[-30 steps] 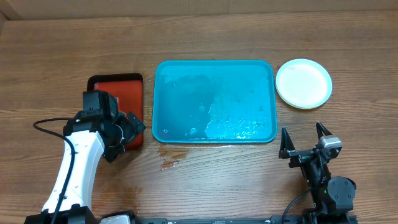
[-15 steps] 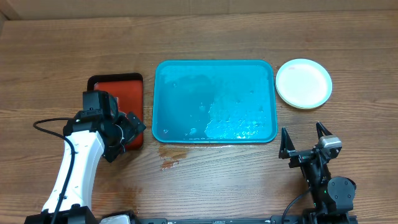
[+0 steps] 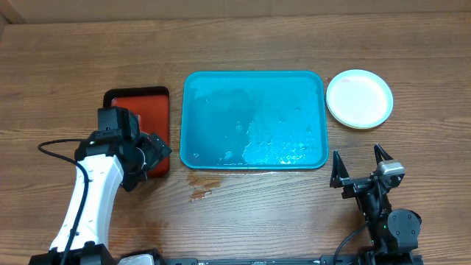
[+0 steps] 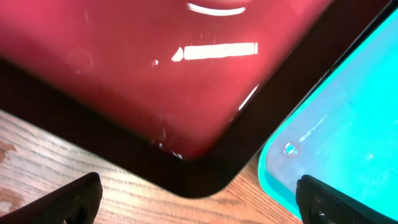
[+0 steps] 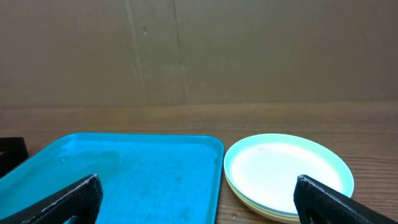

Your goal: Clean dirty plates on tray and stack at the side

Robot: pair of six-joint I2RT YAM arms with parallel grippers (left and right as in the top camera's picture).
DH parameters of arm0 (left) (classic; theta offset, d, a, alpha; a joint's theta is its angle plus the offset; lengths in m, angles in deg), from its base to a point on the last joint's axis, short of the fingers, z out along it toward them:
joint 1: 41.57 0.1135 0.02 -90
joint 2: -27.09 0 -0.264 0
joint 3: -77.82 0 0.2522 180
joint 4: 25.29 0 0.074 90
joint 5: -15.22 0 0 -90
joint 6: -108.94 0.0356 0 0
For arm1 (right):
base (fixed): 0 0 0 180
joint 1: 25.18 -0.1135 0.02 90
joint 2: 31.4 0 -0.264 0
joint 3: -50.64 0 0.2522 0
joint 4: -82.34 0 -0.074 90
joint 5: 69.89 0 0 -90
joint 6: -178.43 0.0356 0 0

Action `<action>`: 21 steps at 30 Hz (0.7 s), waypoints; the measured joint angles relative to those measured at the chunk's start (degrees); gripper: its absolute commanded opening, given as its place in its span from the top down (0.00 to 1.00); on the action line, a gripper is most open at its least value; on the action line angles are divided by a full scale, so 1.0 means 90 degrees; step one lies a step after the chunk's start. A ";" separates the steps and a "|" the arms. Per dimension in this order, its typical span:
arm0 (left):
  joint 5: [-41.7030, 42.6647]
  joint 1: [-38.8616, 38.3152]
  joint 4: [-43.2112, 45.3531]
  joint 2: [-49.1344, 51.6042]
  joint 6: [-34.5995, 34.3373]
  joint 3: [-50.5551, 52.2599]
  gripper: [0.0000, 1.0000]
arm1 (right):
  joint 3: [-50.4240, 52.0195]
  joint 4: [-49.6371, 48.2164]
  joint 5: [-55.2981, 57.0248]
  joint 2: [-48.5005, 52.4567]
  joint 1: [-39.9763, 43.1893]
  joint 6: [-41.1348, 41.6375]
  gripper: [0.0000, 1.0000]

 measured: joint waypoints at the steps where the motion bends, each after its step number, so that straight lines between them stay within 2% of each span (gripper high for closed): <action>1: -0.0022 -0.0002 0.0163 -0.0049 0.0107 0.0036 0.00 | 0.0000 0.0002 0.0000 0.0000 0.0000 -0.0002 0.00; 5: -0.0049 -0.0058 0.1001 -0.0860 0.0840 0.0534 0.01 | 0.0000 0.0000 0.0000 0.0002 0.0000 0.0002 0.00; 11: 0.0044 -0.0250 0.2317 -0.3815 0.2225 0.2113 0.00 | 0.0000 0.0002 0.0002 -0.0005 0.0000 0.0000 0.00; 15: 0.0236 -0.0253 0.2696 -0.5569 0.3033 0.3038 0.00 | 0.0000 -0.0005 0.0012 -0.0005 0.0002 -0.0002 0.00; 21: 0.0306 -0.0253 0.3517 -0.6861 0.3436 0.3956 0.01 | 0.0000 0.0000 0.0017 -0.0005 0.0000 0.0000 0.00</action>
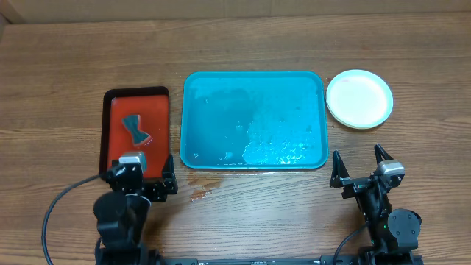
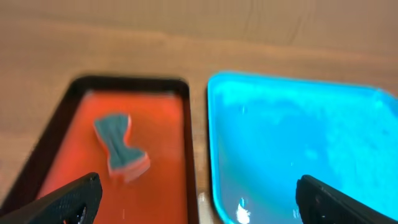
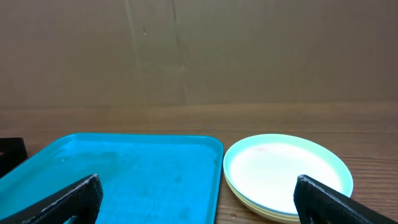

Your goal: Clean dirty plates on tray and stack at the side

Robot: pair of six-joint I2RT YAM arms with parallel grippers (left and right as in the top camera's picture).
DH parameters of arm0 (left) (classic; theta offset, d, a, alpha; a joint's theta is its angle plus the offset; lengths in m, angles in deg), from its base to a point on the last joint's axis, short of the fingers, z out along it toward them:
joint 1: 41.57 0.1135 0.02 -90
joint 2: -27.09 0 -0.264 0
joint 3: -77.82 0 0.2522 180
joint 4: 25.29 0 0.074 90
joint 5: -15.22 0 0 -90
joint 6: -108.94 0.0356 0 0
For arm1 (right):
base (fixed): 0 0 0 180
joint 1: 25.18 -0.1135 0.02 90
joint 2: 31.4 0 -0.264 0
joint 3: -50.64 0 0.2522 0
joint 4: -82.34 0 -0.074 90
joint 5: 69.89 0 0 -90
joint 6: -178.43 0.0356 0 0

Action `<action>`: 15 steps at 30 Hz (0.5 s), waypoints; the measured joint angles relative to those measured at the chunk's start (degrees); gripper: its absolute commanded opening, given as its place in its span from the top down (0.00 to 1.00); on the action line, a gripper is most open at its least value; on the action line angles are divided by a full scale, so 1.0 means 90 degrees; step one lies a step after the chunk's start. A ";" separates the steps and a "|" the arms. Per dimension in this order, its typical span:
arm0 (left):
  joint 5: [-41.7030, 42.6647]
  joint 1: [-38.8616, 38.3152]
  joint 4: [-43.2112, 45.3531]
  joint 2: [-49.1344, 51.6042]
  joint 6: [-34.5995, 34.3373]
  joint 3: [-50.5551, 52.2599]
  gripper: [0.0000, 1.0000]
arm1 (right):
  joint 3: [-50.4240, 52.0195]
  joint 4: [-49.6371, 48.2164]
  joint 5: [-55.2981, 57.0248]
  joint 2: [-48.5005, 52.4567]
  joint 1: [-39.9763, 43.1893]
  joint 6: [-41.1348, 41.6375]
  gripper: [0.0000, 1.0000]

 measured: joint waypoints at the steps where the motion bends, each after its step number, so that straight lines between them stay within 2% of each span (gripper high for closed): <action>1: 0.0000 0.0002 0.0209 -0.0138 0.0015 0.0119 0.00 | 0.0000 0.0000 -0.0002 0.0000 0.0002 0.0000 0.00; 9: -0.0119 -0.0138 0.1744 -0.1134 -0.0039 0.1195 0.00 | 0.0000 0.0000 0.0000 0.0000 0.0000 -0.0002 0.00; 15: -0.1008 -0.0651 0.1394 -0.1542 -0.0724 0.1557 0.01 | 0.0000 0.0002 -0.0005 0.0000 0.0000 -0.0002 0.00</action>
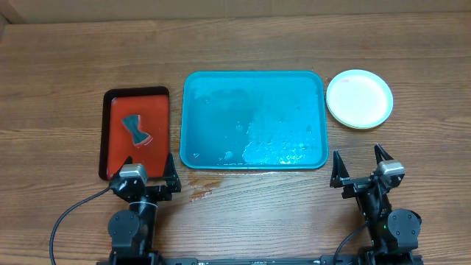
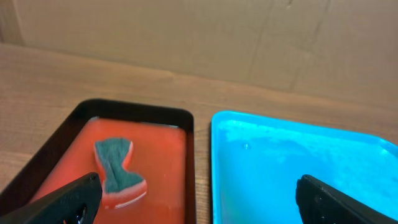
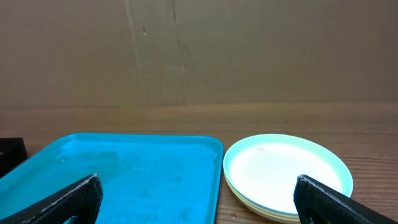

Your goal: Clean dirty plates on tray and stack at the side

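Observation:
The blue tray (image 1: 254, 81) lies mid-table, wet, with no plates on it; it also shows in the wrist views (image 2: 298, 168) (image 3: 118, 174). A stack of pale plates (image 1: 359, 98) (image 3: 288, 174) sits on the wood right of the tray. A grey-and-pink sponge (image 1: 135, 129) (image 2: 118, 171) lies in the red tray (image 1: 112, 125) (image 2: 168, 162) at the left. My left gripper (image 1: 147, 177) (image 2: 198, 202) stands open at the near edge, below the red tray. My right gripper (image 1: 361, 168) (image 3: 198, 200) stands open near the front right, empty.
A small puddle (image 1: 200, 190) wets the wood just in front of the blue tray's near left corner. Cardboard walls (image 3: 199, 50) close off the far side of the table.
My left gripper has drawn a little further back toward the table's near edge and levelled out. The sponge, trays and plates lie as before. The right arm has not moved.
At first my left arm reached out over the red tray's near right corner, gripper open and low. Then it was pulled back to the near edge, the sponge lying uncovered in the red tray. Now it rests there. My right gripper stayed parked and open throughout.

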Robot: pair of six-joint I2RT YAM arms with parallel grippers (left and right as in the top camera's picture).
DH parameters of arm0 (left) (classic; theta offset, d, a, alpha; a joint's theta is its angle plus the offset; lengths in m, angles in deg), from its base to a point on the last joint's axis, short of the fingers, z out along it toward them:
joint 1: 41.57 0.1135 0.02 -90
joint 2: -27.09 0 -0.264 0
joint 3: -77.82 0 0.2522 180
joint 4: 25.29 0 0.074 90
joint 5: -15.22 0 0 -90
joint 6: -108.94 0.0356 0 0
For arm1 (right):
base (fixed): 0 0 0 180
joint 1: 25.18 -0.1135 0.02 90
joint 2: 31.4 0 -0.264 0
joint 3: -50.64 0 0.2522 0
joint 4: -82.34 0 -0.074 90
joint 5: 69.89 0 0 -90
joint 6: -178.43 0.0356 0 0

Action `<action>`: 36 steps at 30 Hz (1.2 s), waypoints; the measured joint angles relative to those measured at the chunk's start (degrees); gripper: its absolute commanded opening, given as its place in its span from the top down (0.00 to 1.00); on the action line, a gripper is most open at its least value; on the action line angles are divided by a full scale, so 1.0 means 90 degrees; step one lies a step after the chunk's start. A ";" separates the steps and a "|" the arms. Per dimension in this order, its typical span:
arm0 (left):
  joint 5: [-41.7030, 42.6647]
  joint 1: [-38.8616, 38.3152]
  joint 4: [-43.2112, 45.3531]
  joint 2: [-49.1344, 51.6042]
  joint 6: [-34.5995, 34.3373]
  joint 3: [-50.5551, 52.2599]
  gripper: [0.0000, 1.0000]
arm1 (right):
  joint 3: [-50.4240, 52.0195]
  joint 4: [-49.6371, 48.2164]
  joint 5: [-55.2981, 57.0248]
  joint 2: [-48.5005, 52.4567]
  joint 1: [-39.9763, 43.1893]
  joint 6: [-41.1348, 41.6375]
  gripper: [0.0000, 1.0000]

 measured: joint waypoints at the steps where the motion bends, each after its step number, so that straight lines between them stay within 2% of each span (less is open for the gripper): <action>1: -0.0102 -0.0066 -0.0039 -0.0063 -0.0041 0.0000 0.00 | 0.0000 -0.0002 0.0002 0.0000 0.0000 0.0000 0.00; 8: -0.0296 -0.0151 -0.0041 -0.0282 0.0036 0.0000 0.01 | 0.0000 -0.0002 0.0002 0.0000 0.0000 0.0000 0.00; 19: -0.0267 -0.0151 -0.0058 -0.0284 0.0641 -0.0002 0.00 | 0.0000 -0.0002 0.0005 0.0000 0.0000 0.0002 0.00; 36: -0.0260 -0.0151 -0.0058 -0.0284 0.0930 -0.0002 0.00 | 0.0000 0.0002 0.0005 0.0000 0.0000 0.0002 0.00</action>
